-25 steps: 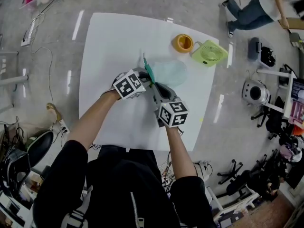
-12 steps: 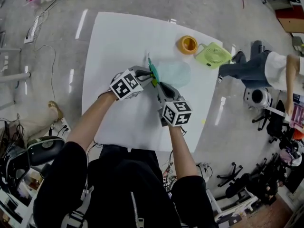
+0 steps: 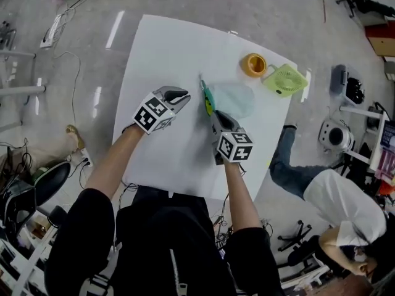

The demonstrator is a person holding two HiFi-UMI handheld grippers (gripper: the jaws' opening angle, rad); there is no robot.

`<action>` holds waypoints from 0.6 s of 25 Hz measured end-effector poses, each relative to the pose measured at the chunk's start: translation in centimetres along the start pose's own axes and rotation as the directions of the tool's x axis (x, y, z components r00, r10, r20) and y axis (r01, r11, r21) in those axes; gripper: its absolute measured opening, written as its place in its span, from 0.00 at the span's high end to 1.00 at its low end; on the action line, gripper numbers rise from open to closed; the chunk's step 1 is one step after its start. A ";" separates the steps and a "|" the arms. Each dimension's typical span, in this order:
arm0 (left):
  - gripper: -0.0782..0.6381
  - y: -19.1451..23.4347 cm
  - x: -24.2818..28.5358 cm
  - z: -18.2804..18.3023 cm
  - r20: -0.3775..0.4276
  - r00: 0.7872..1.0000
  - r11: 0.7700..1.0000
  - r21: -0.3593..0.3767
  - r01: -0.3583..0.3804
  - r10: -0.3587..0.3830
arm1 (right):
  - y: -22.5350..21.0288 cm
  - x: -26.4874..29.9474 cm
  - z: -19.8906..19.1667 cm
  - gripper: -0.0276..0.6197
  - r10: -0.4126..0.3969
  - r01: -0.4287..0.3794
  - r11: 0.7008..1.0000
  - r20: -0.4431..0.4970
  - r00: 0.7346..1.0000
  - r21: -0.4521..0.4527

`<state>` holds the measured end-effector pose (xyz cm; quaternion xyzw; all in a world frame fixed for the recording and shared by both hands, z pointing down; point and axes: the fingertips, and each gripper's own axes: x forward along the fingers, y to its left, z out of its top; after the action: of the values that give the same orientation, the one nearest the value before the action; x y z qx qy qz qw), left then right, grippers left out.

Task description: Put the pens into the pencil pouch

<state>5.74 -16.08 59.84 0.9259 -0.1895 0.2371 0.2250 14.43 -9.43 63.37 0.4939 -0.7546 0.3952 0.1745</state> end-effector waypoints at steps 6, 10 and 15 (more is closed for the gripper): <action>0.82 1.2 -3.7 -0.6 0.037 0.997 0.997 -0.054 -0.060 0.062 | 0.0 0.9 -0.4 0.84 -0.062 0.060 0.997 -0.043 0.997 -0.044; 0.82 1.0 -5.9 -0.5 0.068 0.991 0.991 -0.078 -0.109 0.114 | 0.1 1.3 -1.5 0.79 -0.059 0.054 0.996 -0.060 0.996 -0.071; 0.84 0.9 -8.8 0.3 0.095 0.972 0.976 -0.063 -0.210 0.215 | 0.9 -0.1 -0.9 0.74 -0.067 0.065 0.992 -0.017 0.998 -0.104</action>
<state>-1.78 -14.79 55.28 0.9049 -0.3046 0.2077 0.2127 13.60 -8.51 63.45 0.5048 -0.7554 0.3546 0.2207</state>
